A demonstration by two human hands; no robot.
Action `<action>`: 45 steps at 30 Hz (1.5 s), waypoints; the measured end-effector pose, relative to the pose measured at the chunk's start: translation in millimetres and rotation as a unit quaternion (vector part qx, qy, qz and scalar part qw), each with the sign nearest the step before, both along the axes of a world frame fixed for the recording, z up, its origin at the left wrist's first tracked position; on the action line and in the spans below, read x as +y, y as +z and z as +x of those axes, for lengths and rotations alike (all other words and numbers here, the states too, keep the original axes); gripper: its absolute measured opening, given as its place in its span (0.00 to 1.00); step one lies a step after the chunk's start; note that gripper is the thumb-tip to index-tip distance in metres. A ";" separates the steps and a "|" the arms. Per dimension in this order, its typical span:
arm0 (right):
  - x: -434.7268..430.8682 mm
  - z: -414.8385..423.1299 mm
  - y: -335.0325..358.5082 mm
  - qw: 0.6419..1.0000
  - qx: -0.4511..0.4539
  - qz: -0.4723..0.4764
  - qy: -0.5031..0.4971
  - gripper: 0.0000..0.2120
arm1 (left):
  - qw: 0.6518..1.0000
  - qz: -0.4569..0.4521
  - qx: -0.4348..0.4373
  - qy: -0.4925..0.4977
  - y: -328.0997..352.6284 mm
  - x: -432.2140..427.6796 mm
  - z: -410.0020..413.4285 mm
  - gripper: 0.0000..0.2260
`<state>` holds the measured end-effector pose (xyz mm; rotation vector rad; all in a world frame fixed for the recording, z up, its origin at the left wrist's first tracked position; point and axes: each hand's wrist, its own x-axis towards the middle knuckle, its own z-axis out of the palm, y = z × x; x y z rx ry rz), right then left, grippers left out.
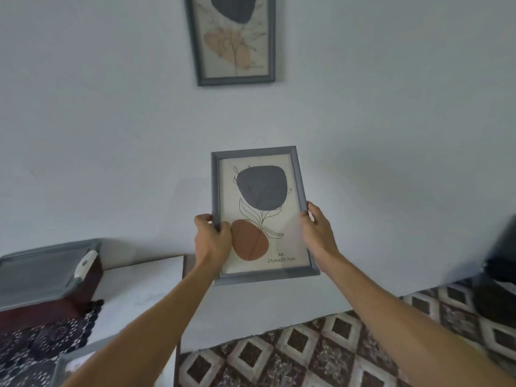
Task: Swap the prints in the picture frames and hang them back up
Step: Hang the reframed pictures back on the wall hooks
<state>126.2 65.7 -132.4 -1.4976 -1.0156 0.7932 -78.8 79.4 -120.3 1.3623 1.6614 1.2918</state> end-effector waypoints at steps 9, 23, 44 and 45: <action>18.6 160.0 63.7 0.993 -0.010 0.073 -0.096 0.07 | 0.989 0.094 0.000 -0.112 52.3 40.2 148.6 0.19; 105.7 284.2 169.1 0.973 -0.038 0.192 -0.122 0.07 | 0.961 0.233 0.036 -0.142 168.6 137.3 254.4 0.23; 226.3 431.3 295.0 0.921 -0.153 0.315 -0.169 0.20 | 0.916 0.373 0.099 -0.106 303.2 270.1 388.7 0.27; 231.2 439.8 301.1 0.918 -0.160 0.322 -0.169 0.20 | 0.913 0.381 0.102 -0.100 308.3 271.8 397.3 0.28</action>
